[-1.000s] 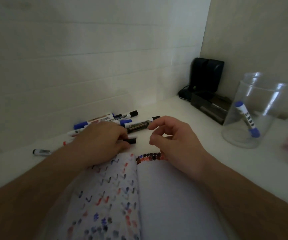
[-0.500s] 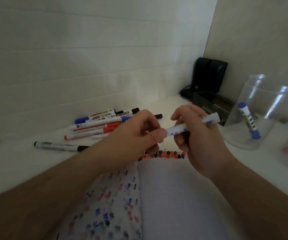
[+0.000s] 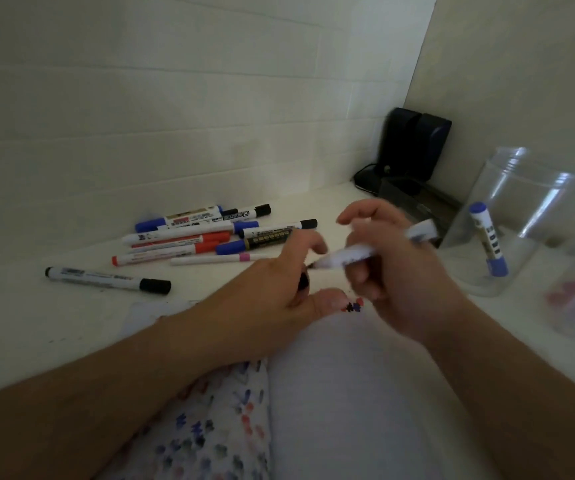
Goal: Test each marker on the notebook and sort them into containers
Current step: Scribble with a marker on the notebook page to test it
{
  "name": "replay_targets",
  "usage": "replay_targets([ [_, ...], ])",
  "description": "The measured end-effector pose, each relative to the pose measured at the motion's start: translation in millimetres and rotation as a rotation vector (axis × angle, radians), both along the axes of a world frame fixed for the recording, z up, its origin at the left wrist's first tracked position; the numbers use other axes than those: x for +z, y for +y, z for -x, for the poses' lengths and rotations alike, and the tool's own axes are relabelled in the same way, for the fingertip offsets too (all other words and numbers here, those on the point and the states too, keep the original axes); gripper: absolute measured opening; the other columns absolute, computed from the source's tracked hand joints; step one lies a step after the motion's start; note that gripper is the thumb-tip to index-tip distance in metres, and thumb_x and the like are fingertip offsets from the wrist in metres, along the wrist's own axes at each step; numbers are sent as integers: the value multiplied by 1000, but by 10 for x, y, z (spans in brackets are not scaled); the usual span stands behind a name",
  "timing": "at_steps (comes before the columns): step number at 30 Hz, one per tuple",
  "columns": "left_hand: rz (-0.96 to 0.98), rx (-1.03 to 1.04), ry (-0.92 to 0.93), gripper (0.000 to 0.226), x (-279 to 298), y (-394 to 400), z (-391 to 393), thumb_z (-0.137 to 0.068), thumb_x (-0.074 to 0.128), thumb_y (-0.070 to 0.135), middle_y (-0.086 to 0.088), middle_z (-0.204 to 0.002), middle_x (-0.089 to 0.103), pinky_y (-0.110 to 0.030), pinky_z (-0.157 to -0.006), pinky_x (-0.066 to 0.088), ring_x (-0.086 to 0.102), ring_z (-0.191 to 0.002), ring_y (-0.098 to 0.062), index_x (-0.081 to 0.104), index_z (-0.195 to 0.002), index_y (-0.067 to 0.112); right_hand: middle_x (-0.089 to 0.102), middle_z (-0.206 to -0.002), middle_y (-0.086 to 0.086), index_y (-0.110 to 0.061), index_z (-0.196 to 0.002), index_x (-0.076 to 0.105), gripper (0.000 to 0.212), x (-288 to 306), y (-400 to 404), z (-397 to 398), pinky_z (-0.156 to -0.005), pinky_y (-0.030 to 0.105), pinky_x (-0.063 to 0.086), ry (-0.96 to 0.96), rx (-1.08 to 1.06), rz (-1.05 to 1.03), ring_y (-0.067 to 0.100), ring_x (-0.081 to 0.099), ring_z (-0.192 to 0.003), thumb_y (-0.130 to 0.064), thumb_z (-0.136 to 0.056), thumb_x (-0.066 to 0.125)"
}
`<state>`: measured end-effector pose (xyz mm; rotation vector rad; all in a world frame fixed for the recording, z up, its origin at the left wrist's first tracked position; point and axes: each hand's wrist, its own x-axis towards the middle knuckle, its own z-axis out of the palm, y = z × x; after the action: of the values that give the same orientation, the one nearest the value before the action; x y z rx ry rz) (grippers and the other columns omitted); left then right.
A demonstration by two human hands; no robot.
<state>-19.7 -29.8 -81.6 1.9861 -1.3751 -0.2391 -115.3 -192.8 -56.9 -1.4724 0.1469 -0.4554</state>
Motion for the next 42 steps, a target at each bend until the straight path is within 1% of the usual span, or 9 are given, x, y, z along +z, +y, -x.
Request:
replay_targets([
  [4, -326, 41, -136, 68, 7, -30, 63, -78, 59, 80, 13, -90, 56, -25, -66, 49, 53, -77, 0, 30, -128, 43, 47, -63, 1, -21, -78, 63, 24, 304, -334, 131, -42, 20, 30, -50, -73, -237, 12, 39, -52, -37, -96, 60],
  [6, -399, 10, -260, 67, 27, -62, 91, -79, 56, 82, 19, -106, 54, -28, -81, 47, 51, -93, -2, 38, -133, 46, 51, -65, 3, -20, -75, 61, 26, 348, -409, 179, -46, 21, 33, 28, -55, -99, 13, 43, -54, -33, -98, 62],
  [9, -401, -13, -290, 68, 16, -92, 69, -79, 51, 85, 17, -126, 55, -34, -96, 47, 52, -109, -6, 39, -137, 52, 50, -62, 8, -12, -71, 59, 24, 141, -427, 199, -46, 27, 29, 175, -34, 202, 17, 40, -52, -9, -91, 70],
  [12, -395, -19, -315, 69, -15, -101, 66, -79, 49, 85, 18, -127, 54, -34, -97, 46, 52, -111, -6, 36, -139, 53, 45, -58, 12, -11, -65, 55, 25, -129, -454, 239, -46, 28, 23, 211, -77, 242, 20, 34, -49, -3, -80, 74],
  [16, -380, -17, -302, 68, -32, -123, 46, -78, 50, 85, 20, -125, 54, -33, -97, 46, 51, -110, -4, 36, -138, 56, 47, -55, 13, -16, -58, 55, 20, -273, -481, 236, -44, 26, 31, 229, -156, 299, 20, 39, -46, -10, -70, 70],
  [25, -370, -15, -294, 68, -45, -130, 36, -77, 49, 86, 23, -126, 54, -34, -100, 45, 50, -110, -3, 37, -136, 56, 56, -55, 17, -14, -54, 48, 39, -304, -515, 247, -47, 30, 42, 272, -205, 366, 27, 50, -45, 0, -84, 70],
  [34, -391, -21, -303, 70, -44, -132, 33, -76, 46, 88, 22, -127, 54, -35, -100, 46, 51, -112, -3, 37, -137, 56, 53, -56, 15, -18, -53, 45, 40, -317, -477, 225, -47, 30, 41, 307, -284, 505, 26, 50, -49, -1, -81, 67],
  [38, -388, -14, -300, 68, -29, -126, 52, -76, 49, 86, 23, -125, 54, -34, -99, 46, 50, -110, -3, 38, -137, 56, 54, -54, 13, -15, -54, 46, 39, -300, -475, 251, -42, 27, 39, 313, -278, 426, 24, 48, -46, 3, -84, 66],
  [42, -389, -22, -293, 68, -21, -128, 48, -77, 48, 86, 23, -125, 54, -32, -98, 45, 50, -110, -2, 37, -137, 56, 57, -57, 17, -9, -58, 48, 32, -284, -448, 252, -47, 31, 40, 332, -251, 450, 25, 52, -47, 1, -82, 68],
])
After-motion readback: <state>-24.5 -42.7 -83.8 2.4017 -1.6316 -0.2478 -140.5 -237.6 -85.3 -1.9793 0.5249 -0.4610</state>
